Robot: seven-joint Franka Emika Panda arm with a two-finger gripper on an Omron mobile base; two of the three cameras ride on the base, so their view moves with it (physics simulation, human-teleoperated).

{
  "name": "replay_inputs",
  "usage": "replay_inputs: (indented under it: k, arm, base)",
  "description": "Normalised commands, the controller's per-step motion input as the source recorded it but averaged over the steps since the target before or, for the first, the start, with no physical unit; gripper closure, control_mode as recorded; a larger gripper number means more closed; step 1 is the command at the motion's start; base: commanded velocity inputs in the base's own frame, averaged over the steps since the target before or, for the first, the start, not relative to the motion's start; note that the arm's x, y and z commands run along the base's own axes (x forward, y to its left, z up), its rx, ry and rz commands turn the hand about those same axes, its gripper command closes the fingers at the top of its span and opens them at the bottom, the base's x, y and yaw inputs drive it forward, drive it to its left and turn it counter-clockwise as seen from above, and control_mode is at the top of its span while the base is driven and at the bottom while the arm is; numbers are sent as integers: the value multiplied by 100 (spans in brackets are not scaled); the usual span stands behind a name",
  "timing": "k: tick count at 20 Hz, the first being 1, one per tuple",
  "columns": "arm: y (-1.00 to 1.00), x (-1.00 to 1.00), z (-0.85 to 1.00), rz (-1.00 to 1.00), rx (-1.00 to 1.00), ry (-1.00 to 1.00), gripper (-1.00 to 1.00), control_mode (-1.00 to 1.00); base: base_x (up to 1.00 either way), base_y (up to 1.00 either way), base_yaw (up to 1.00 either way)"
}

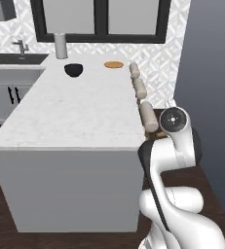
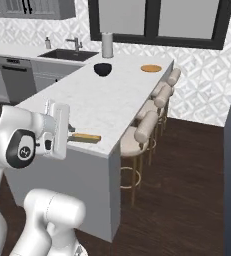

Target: Start the toaster. Once the lever pops up, take the bread to the plate on the dining counter.

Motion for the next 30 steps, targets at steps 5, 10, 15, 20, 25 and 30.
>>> replay_inputs:
  k: [5, 10, 15, 20, 25, 30]
  arm:
    - [0, 0, 0, 0, 0, 0, 100, 100]
    - [0, 0, 0, 0, 0, 0, 100, 100]
    - [0, 0, 0, 0, 0, 0, 100, 100]
    - [0, 0, 0, 0, 0, 0, 100, 100]
    - [0, 0, 0, 0, 0, 0, 100, 100]
    - [0, 0, 0, 0, 0, 0, 100, 100]
  base:
    - [32, -100, 1]
    - [41, -93, 0]
    - [59, -47, 1]
    - [71, -15, 2]
    - [69, -46, 1]
    - [71, -39, 2]
